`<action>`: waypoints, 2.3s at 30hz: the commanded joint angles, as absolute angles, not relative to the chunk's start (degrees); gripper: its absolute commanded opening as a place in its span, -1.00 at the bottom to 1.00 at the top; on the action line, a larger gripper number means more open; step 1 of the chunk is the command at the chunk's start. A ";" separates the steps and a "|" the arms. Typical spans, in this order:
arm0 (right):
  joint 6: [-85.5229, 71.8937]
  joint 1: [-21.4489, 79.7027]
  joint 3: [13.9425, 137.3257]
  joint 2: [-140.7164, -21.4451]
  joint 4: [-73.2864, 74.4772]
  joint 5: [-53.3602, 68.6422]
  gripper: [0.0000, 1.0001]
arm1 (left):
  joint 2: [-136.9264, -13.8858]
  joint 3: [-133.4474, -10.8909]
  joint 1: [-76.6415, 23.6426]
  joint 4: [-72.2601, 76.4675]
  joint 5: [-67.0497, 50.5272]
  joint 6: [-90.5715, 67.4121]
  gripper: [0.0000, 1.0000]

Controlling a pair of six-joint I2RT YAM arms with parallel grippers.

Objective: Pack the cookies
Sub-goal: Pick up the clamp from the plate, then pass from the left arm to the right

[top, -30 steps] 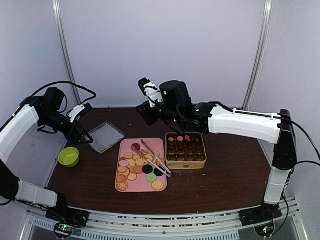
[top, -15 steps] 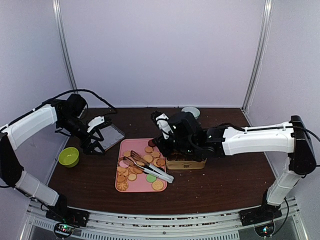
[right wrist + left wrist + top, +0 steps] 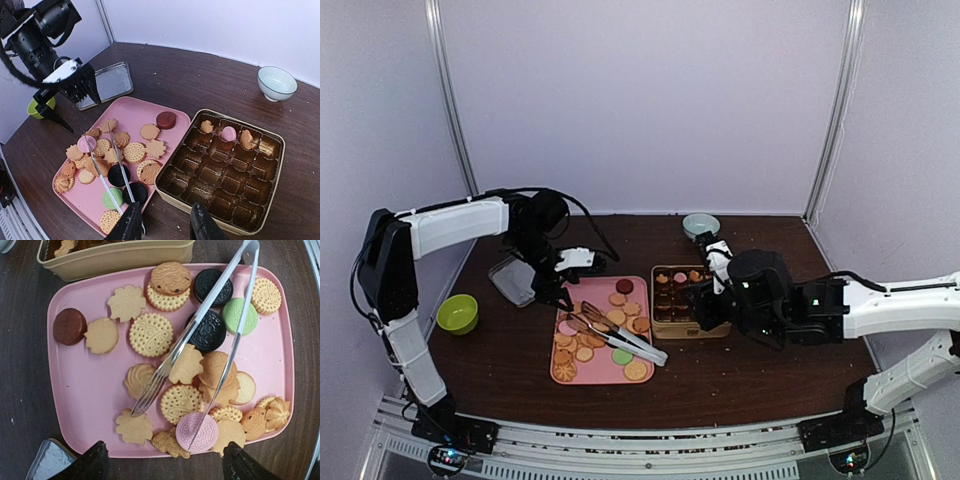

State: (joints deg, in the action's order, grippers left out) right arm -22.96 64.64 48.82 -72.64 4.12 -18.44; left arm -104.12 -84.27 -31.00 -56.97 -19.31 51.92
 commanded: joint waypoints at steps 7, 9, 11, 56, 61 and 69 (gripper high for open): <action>-25.65 65.05 44.89 -63.47 7.86 -25.35 -0.29 | -108.56 -85.34 -35.51 -59.33 -17.66 57.12 0.20; -25.13 65.08 45.32 -63.58 8.44 -25.69 -0.29 | -108.46 -84.63 -36.03 -59.49 -17.44 57.13 0.10; -24.70 65.05 45.71 -63.71 8.70 -25.84 -0.28 | -108.54 -84.23 -36.26 -59.50 -17.32 57.00 -0.03; -19.82 63.96 48.86 -58.56 4.76 -20.43 0.36 | -90.38 -90.01 -39.60 -81.25 -35.53 56.26 -1.00; -19.51 61.54 46.09 -52.34 -2.45 -13.87 0.66 | -86.01 -91.93 -36.16 -80.53 -50.34 47.94 -1.00; -20.34 58.59 49.64 -53.27 -8.18 3.68 0.92 | -82.07 -89.08 -32.09 -61.46 -69.33 23.96 -1.00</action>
